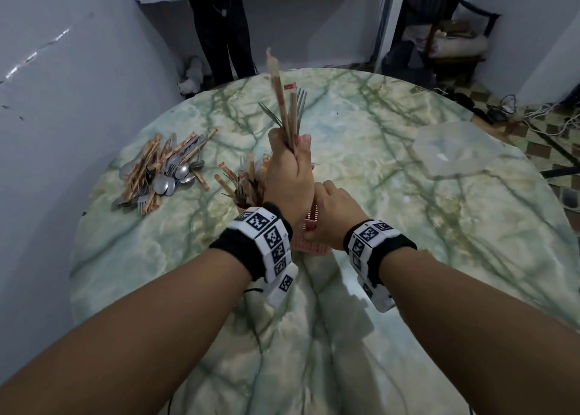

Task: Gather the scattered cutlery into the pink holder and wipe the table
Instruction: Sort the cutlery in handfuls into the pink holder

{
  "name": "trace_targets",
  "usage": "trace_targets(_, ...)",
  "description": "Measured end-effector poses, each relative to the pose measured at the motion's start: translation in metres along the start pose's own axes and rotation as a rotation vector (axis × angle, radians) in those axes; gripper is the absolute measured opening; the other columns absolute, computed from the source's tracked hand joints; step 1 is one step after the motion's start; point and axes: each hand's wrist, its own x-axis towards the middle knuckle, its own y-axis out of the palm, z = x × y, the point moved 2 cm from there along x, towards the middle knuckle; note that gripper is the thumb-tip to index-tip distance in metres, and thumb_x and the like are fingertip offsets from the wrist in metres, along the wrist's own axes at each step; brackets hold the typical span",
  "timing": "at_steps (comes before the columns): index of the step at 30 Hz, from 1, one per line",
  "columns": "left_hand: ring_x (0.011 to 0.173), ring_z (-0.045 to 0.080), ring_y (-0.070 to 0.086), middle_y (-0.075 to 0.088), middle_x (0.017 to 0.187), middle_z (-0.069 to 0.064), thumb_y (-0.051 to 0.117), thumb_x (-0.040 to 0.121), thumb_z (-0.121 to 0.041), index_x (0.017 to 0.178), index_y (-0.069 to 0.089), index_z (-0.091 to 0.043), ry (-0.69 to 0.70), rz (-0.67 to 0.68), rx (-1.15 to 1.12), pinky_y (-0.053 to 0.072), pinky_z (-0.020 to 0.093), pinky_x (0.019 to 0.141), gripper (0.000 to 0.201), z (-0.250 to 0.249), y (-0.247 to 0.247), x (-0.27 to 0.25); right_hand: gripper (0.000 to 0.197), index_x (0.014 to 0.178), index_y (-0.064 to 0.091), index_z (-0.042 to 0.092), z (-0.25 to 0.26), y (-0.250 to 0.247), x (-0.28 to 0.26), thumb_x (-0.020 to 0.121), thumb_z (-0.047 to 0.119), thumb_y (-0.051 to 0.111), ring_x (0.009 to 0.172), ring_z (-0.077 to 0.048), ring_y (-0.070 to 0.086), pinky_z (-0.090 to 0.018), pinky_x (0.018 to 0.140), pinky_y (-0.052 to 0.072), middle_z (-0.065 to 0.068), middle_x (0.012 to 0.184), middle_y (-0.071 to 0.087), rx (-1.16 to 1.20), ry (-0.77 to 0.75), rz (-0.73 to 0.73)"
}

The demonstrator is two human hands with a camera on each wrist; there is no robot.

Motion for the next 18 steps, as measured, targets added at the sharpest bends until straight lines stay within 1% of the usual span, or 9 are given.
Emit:
trace_targets(2, 0.056, 0.025, 0.058, 0.055, 0.066, 0.004, 0.041, 0.108, -0.032, 0.116, 0.039, -0.013, 0.018, -0.043, 0.009, 0.049, 0.046, 0.058, 0.021, 0.0, 0.001, 0.004, 0.071, 0.126, 0.047, 0.012, -0.001, 0.001, 0.001, 0.075, 0.049, 0.078, 0.101, -0.026, 0.054, -0.036, 0.094, 0.044, -0.007, 0.117, 0.051, 0.007, -0.002, 0.002)
trace_targets(4, 0.05, 0.027, 0.051, 0.049, 0.063, 0.002, 0.041, 0.108, -0.033, 0.115, 0.04, -0.01, 0.046, -0.092, -0.014, 0.045, 0.047, 0.05, 0.024, 0.0, 0.001, 0.011, 0.076, 0.129, 0.046, 0.013, -0.002, 0.002, 0.002, 0.073, 0.052, 0.08, 0.101, -0.026, 0.054, -0.036, 0.095, 0.045, -0.006, 0.118, 0.051, 0.01, -0.006, 0.003)
trace_targets(6, 0.048, 0.025, 0.045, 0.045, 0.063, 0.003, 0.041, 0.107, -0.033, 0.112, 0.038, -0.009, 0.07, -0.121, -0.059, 0.041, 0.046, 0.046, 0.024, 0.0, 0.001, 0.017, 0.079, 0.132, 0.045, 0.015, -0.004, 0.002, 0.003, 0.072, 0.053, 0.081, 0.104, -0.025, 0.054, -0.034, 0.095, 0.043, -0.005, 0.12, 0.05, 0.017, -0.004, 0.009)
trace_targets(9, 0.049, 0.033, 0.043, 0.042, 0.063, 0.007, 0.042, 0.107, -0.033, 0.11, 0.037, -0.008, 0.096, -0.151, -0.089, 0.038, 0.044, 0.044, 0.025, -0.004, 0.002, 0.019, 0.079, 0.131, 0.046, 0.015, -0.004, 0.003, 0.002, 0.072, 0.054, 0.081, 0.104, -0.025, 0.054, -0.033, 0.095, 0.041, -0.005, 0.12, 0.051, 0.009, -0.01, 0.002)
trace_targets(10, 0.049, 0.031, 0.044, 0.043, 0.062, 0.008, 0.042, 0.107, -0.032, 0.109, 0.037, -0.009, 0.111, -0.149, -0.073, 0.039, 0.042, 0.045, 0.023, -0.005, 0.002, 0.019, 0.078, 0.129, 0.046, 0.015, -0.004, 0.002, 0.002, 0.072, 0.054, 0.081, 0.103, -0.024, 0.054, -0.033, 0.094, 0.041, -0.005, 0.12, 0.051, 0.003, -0.014, -0.008)
trace_targets(12, 0.051, 0.024, 0.049, 0.049, 0.063, 0.011, 0.043, 0.108, -0.029, 0.106, 0.035, -0.016, 0.133, -0.131, -0.011, 0.041, 0.03, 0.048, 0.016, -0.002, 0.006, 0.016, 0.074, 0.127, 0.047, 0.015, -0.005, 0.004, 0.003, 0.073, 0.053, 0.08, 0.101, -0.023, 0.053, -0.033, 0.093, 0.041, -0.003, 0.117, 0.051, 0.006, -0.009, -0.012)
trace_targets(14, 0.057, 0.019, 0.053, 0.056, 0.072, 0.014, 0.043, 0.108, -0.031, 0.106, 0.031, -0.022, 0.133, -0.087, 0.018, 0.041, 0.028, 0.053, 0.015, 0.008, 0.009, 0.01, 0.071, 0.125, 0.049, 0.015, -0.004, 0.005, 0.004, 0.073, 0.055, 0.074, 0.102, -0.022, 0.052, -0.034, 0.093, 0.043, -0.002, 0.114, 0.052, -0.008, -0.016, -0.011)
trace_targets(16, 0.059, 0.013, 0.052, 0.054, 0.075, 0.005, 0.043, 0.107, -0.032, 0.104, 0.031, -0.022, 0.117, -0.029, 0.039, 0.037, 0.023, 0.057, 0.016, 0.019, 0.012, 0.002, 0.07, 0.125, 0.05, 0.015, -0.002, 0.006, 0.005, 0.073, 0.055, 0.071, 0.104, -0.022, 0.049, -0.036, 0.093, 0.043, -0.002, 0.112, 0.053, -0.035, -0.038, -0.013)
trace_targets(18, 0.064, 0.009, 0.052, 0.053, 0.08, -0.002, 0.043, 0.107, -0.031, 0.106, 0.032, -0.023, 0.136, 0.012, 0.051, 0.037, 0.018, 0.064, 0.014, 0.022, 0.013, -0.004, 0.069, 0.126, 0.051, 0.014, -0.002, 0.007, 0.007, 0.073, 0.053, 0.074, 0.106, -0.022, 0.047, -0.035, 0.091, 0.041, -0.002, 0.113, 0.053, -0.046, -0.047, -0.008)
